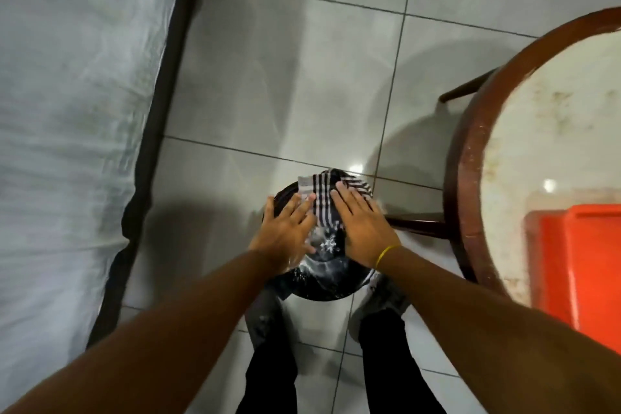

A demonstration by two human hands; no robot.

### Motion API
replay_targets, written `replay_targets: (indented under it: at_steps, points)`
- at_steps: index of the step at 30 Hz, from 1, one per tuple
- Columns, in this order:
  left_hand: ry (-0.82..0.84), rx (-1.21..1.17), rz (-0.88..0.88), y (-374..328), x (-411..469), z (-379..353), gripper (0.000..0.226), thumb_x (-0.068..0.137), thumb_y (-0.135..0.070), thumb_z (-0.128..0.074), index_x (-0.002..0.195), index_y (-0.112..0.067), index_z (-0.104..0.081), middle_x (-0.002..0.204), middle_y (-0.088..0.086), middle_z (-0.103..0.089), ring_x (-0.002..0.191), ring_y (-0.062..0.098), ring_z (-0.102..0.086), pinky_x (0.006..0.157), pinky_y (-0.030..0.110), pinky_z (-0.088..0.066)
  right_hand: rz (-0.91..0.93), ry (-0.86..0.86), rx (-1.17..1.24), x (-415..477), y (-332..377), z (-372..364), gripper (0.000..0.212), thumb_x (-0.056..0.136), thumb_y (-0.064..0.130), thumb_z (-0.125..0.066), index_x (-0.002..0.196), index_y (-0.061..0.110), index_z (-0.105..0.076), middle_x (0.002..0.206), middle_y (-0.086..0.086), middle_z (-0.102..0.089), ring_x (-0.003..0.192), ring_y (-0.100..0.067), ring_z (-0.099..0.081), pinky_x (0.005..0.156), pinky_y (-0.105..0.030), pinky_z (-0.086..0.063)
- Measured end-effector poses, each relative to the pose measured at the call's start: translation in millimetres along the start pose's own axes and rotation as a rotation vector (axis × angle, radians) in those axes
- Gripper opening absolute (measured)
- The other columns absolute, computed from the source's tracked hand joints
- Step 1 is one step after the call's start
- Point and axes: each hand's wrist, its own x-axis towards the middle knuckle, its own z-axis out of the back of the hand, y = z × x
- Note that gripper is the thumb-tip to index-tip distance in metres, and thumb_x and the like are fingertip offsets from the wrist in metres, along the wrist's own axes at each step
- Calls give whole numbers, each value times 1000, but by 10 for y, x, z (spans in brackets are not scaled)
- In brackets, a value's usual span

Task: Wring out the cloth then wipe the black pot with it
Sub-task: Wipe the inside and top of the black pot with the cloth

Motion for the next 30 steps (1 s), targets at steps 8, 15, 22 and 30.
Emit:
replay_targets:
  at_steps: [8, 15, 22, 30]
  points:
    - [-540, -803, 653, -10, -119, -675, 55, 105, -60, -40, 145, -23, -47, 167, 12, -41, 155, 35, -37, 127, 61, -30, -14, -386, 184, 78, 161, -253, 86, 88, 43, -48, 170, 24, -33, 184, -1, -22, 170, -29, -22, 136, -61, -17]
    - [-414, -1715, 1031, 12, 256, -882, 65, 104, -67, -29, 137, -19, -58, 139, 14, -66, 129, 38, -62, 117, 52, -45, -285, -393, 45, 544, 498, -567, 76, 105, 72, -35, 168, 31, -37, 174, -7, -39, 162, -41, -35, 125, -71, -31]
    - [-512, -1383, 852, 108, 247, -931, 81, 102, -69, -14, 114, -13, -70, 110, 13, -78, 107, 37, -72, 100, 49, -56, -261, -472, -56, 673, 423, -820, 78, 104, 75, -26, 170, 35, -31, 174, -3, -35, 161, -42, -34, 119, -75, -33]
    - [-361, -1927, 779, 388, 364, -880, 50, 112, -51, -34, 101, -22, -73, 103, 3, -76, 83, 3, -73, 86, 21, -53, 584, -291, -384, 668, 142, -832, 86, 102, 79, -32, 176, 38, -16, 186, 0, -12, 170, -45, -15, 124, -81, -15]
